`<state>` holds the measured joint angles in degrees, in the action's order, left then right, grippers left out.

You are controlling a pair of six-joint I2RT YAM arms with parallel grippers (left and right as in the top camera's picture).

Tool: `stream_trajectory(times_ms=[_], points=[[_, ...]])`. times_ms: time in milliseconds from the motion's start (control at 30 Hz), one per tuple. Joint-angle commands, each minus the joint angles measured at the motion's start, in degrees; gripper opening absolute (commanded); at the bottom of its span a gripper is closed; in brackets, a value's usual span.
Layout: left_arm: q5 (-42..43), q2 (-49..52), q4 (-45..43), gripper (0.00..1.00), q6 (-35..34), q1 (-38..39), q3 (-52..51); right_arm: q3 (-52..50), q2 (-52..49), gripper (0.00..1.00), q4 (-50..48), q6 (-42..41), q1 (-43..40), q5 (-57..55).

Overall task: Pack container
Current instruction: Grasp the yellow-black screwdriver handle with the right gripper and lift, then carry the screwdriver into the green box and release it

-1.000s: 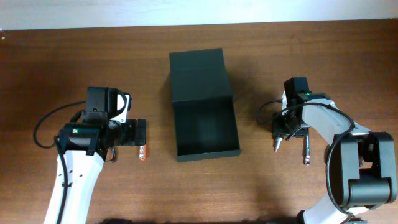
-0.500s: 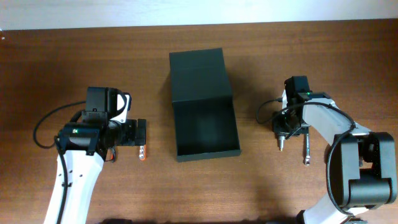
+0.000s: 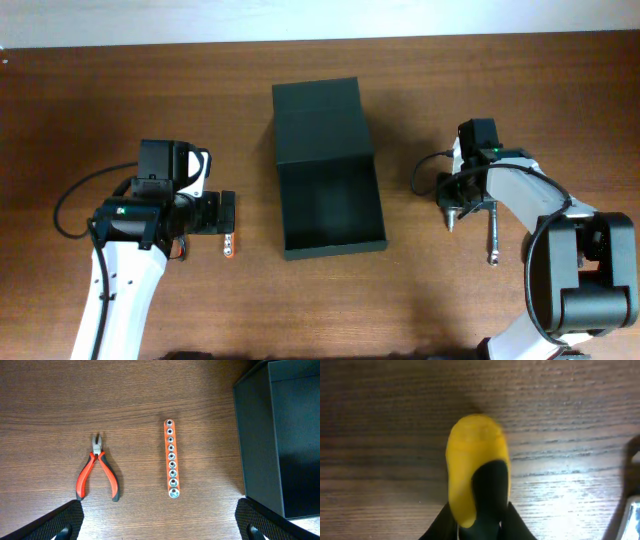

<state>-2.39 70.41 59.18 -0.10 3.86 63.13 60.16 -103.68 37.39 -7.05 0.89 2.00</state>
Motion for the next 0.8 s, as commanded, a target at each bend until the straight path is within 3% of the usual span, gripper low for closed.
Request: stream_trajectory(times_ms=[0, 67, 433, 767], points=[[0.0, 0.0, -0.1, 0.99, -0.5, 0.1, 1.1, -1.0, -2.1, 0.09, -0.2, 0.2, -0.2, 0.9], [0.0, 0.0, -0.2, 0.99, -0.5, 0.1, 1.1, -1.0, -2.1, 0.04, -0.3, 0.2, -0.2, 0.9], [-0.1, 0.0, -0.2, 0.99, -0.5, 0.1, 1.1, -0.2, -2.1, 0.04, -1.0, 0.2, -0.2, 1.0], [-0.5, 0.0, -0.2, 0.99, -0.5, 0.1, 1.1, 10.5, 7.0, 0.04, 7.5, 4.1, 2.6, 1.0]])
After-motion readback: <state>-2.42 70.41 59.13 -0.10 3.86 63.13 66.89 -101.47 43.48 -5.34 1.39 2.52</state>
